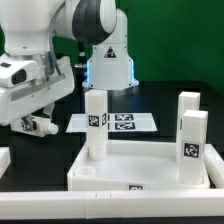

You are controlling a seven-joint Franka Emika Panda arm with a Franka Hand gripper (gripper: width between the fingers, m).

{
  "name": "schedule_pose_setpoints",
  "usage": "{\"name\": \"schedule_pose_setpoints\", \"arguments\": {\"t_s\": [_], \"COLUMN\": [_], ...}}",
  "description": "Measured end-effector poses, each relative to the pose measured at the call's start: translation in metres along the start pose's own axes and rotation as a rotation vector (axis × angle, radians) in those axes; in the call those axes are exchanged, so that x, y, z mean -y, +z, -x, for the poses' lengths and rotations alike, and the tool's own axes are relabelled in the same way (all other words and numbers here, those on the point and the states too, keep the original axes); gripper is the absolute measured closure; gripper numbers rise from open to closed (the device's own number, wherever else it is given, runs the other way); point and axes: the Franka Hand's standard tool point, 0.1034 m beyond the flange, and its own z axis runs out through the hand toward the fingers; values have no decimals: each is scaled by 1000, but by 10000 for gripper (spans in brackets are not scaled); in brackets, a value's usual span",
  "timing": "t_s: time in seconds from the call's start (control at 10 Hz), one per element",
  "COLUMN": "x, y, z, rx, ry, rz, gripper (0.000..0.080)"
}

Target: Assemble desk

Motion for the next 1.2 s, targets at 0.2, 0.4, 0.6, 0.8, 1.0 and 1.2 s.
{"name": "schedule_pose_setpoints", "arguments": {"t_s": [0.2,0.4,0.6,0.8,1.0,1.2], "x": [15,20,18,21,26,24], "y": [-12,-10,-10,-8,-5,-5], "z": [-25,-22,-18,-18,-17,-3], "rx": [-35,-20,2,26,29,42], "ry": [-294,-421,-507,-748,-1059,-1107], "rz": [37,86,88,77,55,51], "gripper": [515,515,515,515,515,515]}}
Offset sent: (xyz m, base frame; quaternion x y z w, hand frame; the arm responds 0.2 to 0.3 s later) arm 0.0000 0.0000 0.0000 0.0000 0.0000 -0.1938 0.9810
